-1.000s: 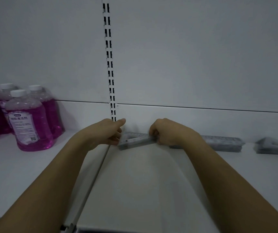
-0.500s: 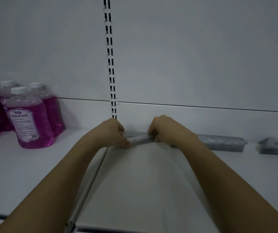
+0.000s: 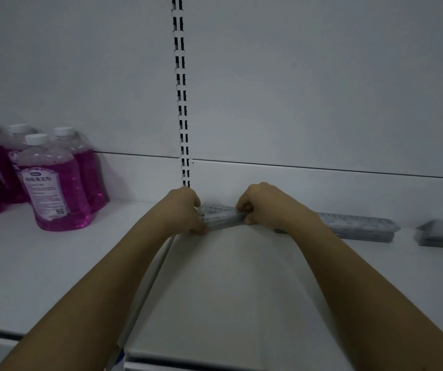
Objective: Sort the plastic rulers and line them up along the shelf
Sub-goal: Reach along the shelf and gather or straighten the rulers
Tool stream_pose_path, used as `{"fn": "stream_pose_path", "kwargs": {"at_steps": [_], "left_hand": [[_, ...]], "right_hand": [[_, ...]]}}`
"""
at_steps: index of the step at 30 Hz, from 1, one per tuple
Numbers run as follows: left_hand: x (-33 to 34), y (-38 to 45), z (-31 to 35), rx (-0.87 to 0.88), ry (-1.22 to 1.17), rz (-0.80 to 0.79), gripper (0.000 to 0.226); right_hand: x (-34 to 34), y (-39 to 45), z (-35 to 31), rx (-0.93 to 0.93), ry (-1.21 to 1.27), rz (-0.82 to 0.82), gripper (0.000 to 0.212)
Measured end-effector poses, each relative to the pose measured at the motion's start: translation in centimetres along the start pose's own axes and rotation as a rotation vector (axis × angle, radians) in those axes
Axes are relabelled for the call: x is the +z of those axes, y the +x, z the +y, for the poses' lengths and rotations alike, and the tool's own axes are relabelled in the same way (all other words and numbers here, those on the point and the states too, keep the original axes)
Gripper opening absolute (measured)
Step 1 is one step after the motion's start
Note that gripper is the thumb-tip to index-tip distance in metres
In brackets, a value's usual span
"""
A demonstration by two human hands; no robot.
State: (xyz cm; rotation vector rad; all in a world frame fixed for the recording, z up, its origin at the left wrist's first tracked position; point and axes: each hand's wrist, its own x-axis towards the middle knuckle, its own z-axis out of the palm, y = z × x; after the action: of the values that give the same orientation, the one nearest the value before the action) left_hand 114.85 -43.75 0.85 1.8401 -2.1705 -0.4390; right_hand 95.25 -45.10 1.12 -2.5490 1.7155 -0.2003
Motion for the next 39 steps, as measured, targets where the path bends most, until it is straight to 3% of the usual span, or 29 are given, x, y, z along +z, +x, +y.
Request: {"fn": "stream_pose_path", "kwargs": {"at_steps": [3, 6, 12, 25, 29, 35, 39], "left_hand": [[0.1, 0.0, 0.0, -0.022, 0.010, -0.010, 0.072], [0.2, -0.1, 0.0, -0.030, 0.050, 0.004, 0.037], [0.2, -0.1, 0.1, -0.068, 0.098, 0.025, 0.037], [0.7, 0.2, -0.1, -0.057, 0.133, 0.044, 0.038], [0.7, 0.3, -0.6, -0.060, 0.086, -0.007, 0.059], [0.2, 0.5, -1.1, 0.183, -0.013, -0.049, 0.083], [0.8, 0.7, -1.3, 0.231, -0.013, -0.075, 0.077]], "right_hand": [[0.1, 0.0, 0.2, -0.004, 0.006, 0.011, 0.040], [0.5, 0.2, 0.6, 0.005, 0.061, 0.027, 0.045], [0.4, 0.1, 0.8, -0.025, 0.162, 0.013, 0.042], [0.7, 0.3, 1.1, -0.042, 0.257, -0.011, 0.036], [0.6, 0.1, 1.3, -0.021, 0.283, -0.022, 0.044], [0.0, -0.1, 1.5, -0.008, 0.333, 0.011, 0.040], [0.4, -0.2, 1.4, -0.028, 0.301, -0.011, 0.033]]}}
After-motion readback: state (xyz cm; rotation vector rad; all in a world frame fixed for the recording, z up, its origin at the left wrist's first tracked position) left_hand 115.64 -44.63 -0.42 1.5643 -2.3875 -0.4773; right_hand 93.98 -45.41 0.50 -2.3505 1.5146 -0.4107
